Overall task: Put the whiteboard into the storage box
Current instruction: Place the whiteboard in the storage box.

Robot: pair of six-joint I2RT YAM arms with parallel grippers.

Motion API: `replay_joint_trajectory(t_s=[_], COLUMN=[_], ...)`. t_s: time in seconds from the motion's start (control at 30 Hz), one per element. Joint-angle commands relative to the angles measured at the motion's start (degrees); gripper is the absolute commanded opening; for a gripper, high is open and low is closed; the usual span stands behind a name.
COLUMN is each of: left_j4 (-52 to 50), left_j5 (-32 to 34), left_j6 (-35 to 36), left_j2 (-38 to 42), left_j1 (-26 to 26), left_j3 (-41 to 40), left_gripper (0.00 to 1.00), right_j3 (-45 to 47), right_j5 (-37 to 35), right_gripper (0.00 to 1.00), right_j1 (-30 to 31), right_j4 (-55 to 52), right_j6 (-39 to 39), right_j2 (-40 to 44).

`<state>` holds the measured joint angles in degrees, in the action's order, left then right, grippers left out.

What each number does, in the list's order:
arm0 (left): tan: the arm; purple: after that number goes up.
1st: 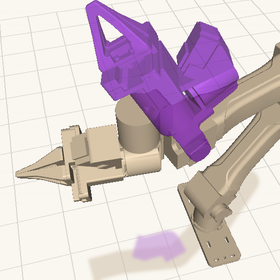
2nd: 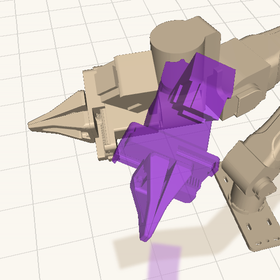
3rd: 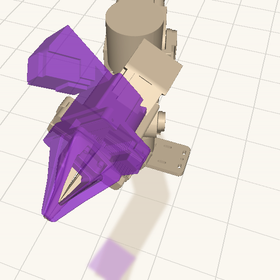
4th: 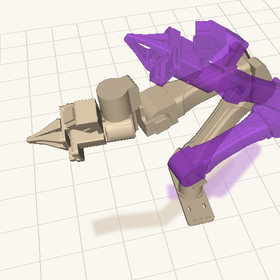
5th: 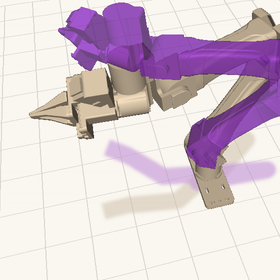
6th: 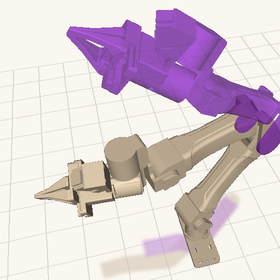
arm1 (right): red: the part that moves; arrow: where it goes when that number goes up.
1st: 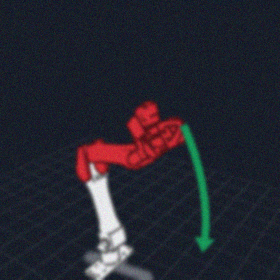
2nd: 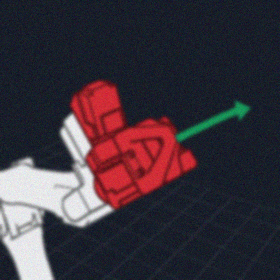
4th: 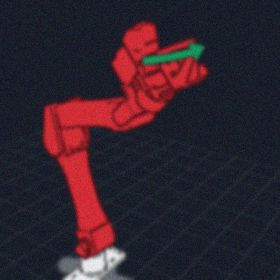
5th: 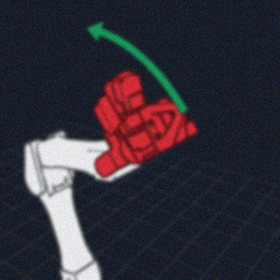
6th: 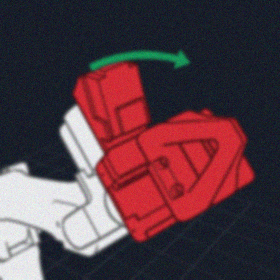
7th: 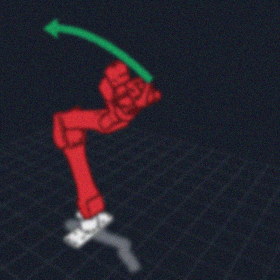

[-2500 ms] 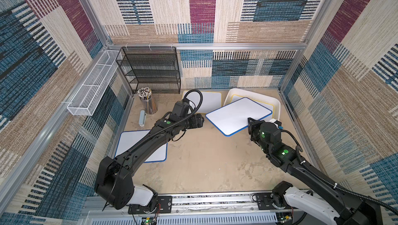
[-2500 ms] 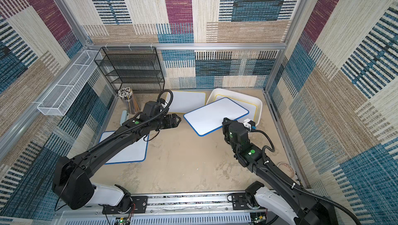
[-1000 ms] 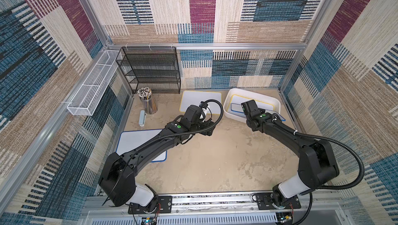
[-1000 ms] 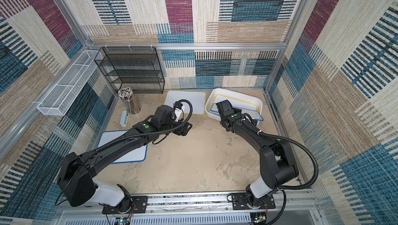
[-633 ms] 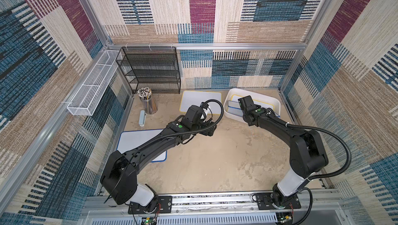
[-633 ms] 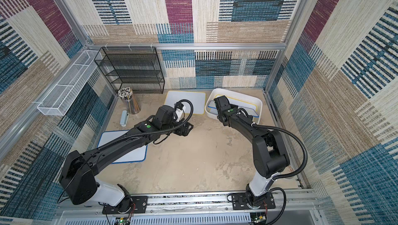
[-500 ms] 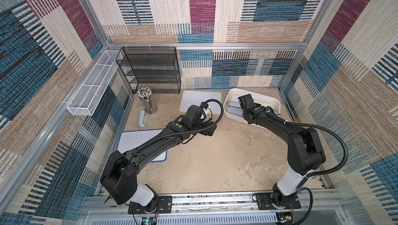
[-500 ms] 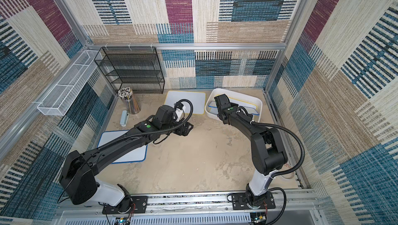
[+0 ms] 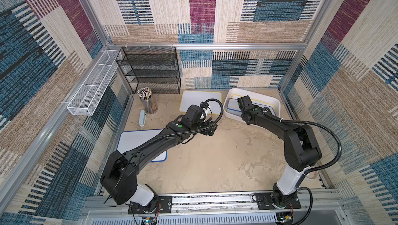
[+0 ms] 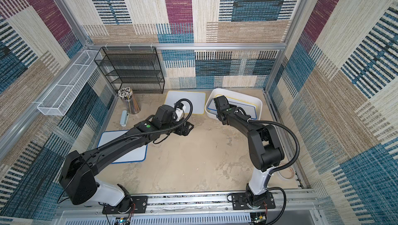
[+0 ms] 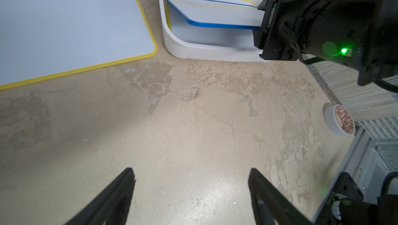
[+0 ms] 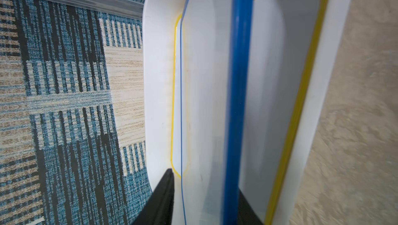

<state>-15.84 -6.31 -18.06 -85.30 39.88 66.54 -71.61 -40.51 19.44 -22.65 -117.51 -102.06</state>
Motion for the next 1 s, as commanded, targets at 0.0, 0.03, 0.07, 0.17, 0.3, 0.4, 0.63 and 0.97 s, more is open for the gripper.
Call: replay_joint_trajectory(t_s=[0.0,0.03,0.07,0.17,0.3,0.4,0.63,0.97], left_j4=[1.2,1.3,1.2,1.2,1.3,1.2,0.5,0.2], left_j5=[-0.3,-0.4,-0.5,-0.7,-0.5,0.1,0.4,0.9], left_j6=[-0.7,-0.7,-0.9,-1.1,-1.0,-0.9,-1.4,-1.3], left_j2=[0.2,0.3,0.4,0.8,1.3,1.3,0.2,-0.1], left_j1=[-0.1,-0.1,-0.1,-0.1,-0.1,-0.2,-1.5,-2.4], left_j3=[0.3,0.3,0.3,0.2,0.1,0.1,0.6,0.6], left_gripper=[0.85,0.85,0.85,0.85,0.85,0.85,0.85,0.85], right_j3=[0.4,1.0,1.6,3.2,3.1,1.2,-1.6,-5.3], right_j5=[0.7,1.2,1.7,3.1,6.1,8.6,15.5,23.2], right_gripper=[0.48,0.52,0.54,0.61,0.71,0.8,0.94,1.0], right_j1=[-0.1,-0.2,-0.3,-0.7,-1.5,-2.2,-4.3,-6.8], right_j4=[4.5,5.1,5.6,7.1,8.1,6.8,5.7,0.9], right_j6=[-9.5,-8.9,-8.7,-7.8,-5.7,-4.3,0.0,4.1], right_j2=[0.1,0.2,0.4,0.5,0.0,-1.1,-2.7,-4.9])
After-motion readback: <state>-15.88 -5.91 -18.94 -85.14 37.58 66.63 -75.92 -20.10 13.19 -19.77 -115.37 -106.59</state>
